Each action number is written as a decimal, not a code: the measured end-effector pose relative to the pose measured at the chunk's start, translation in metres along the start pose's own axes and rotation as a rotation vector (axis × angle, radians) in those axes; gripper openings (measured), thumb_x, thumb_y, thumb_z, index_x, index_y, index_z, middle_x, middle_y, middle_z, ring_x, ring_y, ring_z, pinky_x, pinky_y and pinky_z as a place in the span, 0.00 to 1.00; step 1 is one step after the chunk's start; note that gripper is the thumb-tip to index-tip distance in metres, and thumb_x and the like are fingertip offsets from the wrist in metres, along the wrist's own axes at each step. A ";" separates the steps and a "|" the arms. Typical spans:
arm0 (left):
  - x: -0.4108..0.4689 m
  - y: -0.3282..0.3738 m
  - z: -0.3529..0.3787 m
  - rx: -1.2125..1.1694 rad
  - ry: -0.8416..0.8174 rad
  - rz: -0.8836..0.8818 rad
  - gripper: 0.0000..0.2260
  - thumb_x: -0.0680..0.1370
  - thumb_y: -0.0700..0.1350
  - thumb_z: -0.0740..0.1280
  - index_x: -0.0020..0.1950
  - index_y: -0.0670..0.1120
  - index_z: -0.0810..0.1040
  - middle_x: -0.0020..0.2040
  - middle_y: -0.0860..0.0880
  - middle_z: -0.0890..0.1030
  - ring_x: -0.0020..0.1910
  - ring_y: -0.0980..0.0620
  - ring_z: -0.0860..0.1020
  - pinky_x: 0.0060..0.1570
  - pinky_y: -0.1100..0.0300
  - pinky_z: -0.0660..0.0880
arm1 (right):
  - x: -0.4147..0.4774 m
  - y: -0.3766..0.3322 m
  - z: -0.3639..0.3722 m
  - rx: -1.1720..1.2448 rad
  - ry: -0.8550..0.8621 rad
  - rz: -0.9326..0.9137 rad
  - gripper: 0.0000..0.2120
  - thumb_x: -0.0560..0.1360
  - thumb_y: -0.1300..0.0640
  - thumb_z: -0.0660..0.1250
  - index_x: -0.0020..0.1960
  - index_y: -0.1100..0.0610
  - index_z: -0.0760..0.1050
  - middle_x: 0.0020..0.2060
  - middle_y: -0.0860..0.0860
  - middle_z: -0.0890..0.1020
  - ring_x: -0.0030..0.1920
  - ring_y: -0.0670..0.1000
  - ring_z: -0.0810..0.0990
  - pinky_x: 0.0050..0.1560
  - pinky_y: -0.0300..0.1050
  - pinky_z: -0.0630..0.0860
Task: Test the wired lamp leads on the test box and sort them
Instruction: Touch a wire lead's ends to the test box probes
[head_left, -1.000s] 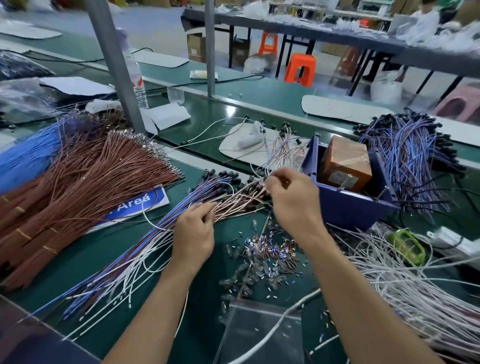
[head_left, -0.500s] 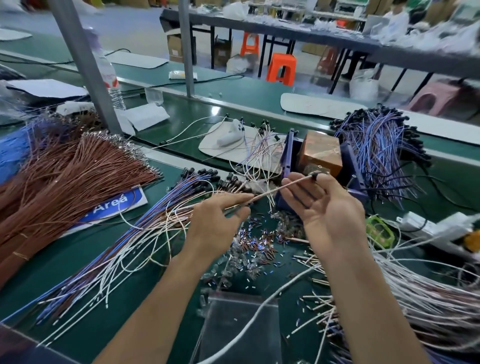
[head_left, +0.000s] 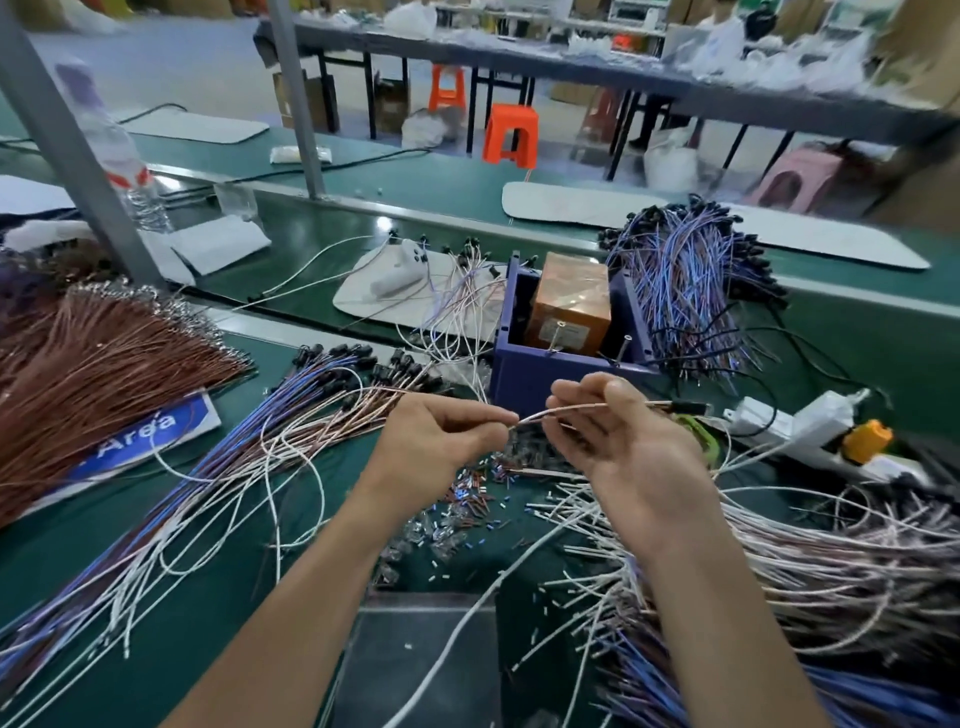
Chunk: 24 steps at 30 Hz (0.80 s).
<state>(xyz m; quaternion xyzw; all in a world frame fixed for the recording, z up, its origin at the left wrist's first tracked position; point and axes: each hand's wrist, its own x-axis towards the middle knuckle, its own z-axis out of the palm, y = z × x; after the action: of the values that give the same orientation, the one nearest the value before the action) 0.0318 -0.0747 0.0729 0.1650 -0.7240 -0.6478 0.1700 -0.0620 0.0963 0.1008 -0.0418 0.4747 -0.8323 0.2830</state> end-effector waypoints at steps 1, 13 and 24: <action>0.000 0.001 0.002 -0.003 -0.005 -0.004 0.08 0.74 0.36 0.76 0.46 0.49 0.90 0.32 0.52 0.84 0.29 0.60 0.75 0.31 0.70 0.70 | -0.001 -0.001 -0.002 -0.024 -0.013 -0.007 0.12 0.83 0.59 0.59 0.49 0.60 0.80 0.50 0.62 0.86 0.53 0.60 0.86 0.48 0.53 0.84; 0.002 -0.023 0.009 0.093 0.017 -0.077 0.10 0.72 0.37 0.78 0.40 0.54 0.89 0.35 0.48 0.87 0.34 0.54 0.84 0.37 0.65 0.79 | -0.010 -0.007 -0.038 -0.062 0.156 -0.042 0.15 0.86 0.63 0.55 0.47 0.62 0.79 0.42 0.62 0.86 0.44 0.59 0.87 0.43 0.51 0.85; -0.016 -0.028 0.006 0.414 -0.061 -0.065 0.14 0.64 0.60 0.73 0.49 0.71 0.84 0.51 0.72 0.83 0.51 0.73 0.79 0.47 0.77 0.71 | -0.012 -0.017 -0.069 0.043 0.295 -0.118 0.15 0.86 0.62 0.55 0.47 0.61 0.78 0.39 0.59 0.86 0.42 0.57 0.87 0.41 0.47 0.84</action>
<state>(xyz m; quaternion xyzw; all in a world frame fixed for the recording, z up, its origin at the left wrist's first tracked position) 0.0436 -0.0654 0.0444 0.1999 -0.8407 -0.4952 0.0898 -0.0826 0.1618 0.0795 0.0590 0.4898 -0.8546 0.1618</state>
